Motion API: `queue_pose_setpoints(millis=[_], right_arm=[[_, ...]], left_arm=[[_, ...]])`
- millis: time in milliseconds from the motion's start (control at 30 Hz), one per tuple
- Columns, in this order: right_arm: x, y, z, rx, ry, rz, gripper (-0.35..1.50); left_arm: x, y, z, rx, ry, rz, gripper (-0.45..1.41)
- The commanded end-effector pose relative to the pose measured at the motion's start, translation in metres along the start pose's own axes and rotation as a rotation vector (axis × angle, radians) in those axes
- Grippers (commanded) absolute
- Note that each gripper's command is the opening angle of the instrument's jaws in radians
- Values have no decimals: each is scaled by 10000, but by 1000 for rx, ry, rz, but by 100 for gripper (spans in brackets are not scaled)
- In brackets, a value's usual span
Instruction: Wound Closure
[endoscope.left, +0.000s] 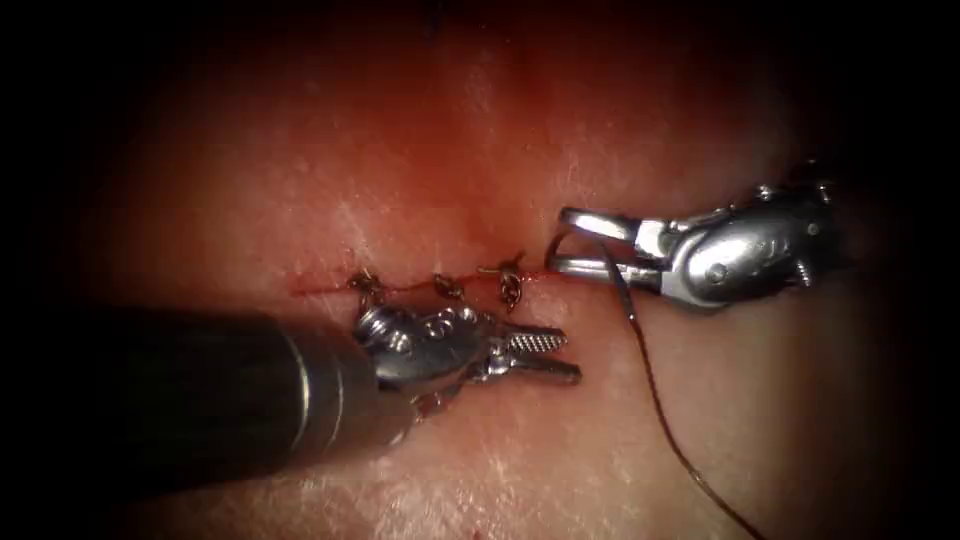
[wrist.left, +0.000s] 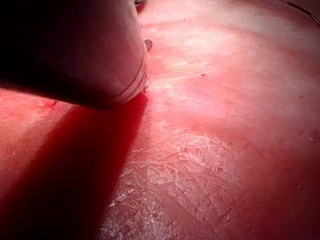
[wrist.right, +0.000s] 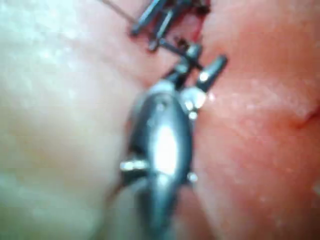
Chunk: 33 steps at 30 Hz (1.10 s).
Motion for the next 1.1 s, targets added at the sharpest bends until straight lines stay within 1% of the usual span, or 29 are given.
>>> queue_pose_setpoints(millis=[33, 233, 267, 600, 900, 1100], right_arm=[[-3, -5, 11, 10, 2, 4, -35], [-5, -9, 19, 36, 6, 41, -35], [-8, -11, 20, 47, 5, 68, -35], [-18, -14, 17, 53, -16, 203, -35], [-17, -18, 16, 80, -26, 304, -35], [-20, -23, 17, 120, -40, 371, -35]], left_arm=[[-3, -2, 8, -2, 0, 0, 23], [-3, -2, 9, -2, 0, 0, 23], [-4, -2, 9, -1, 0, 0, 21], [-4, -1, 10, -1, 0, 0, 21], [-4, 0, 10, -1, 0, 0, 21], [-4, 0, 10, -1, 0, 0, 19]])
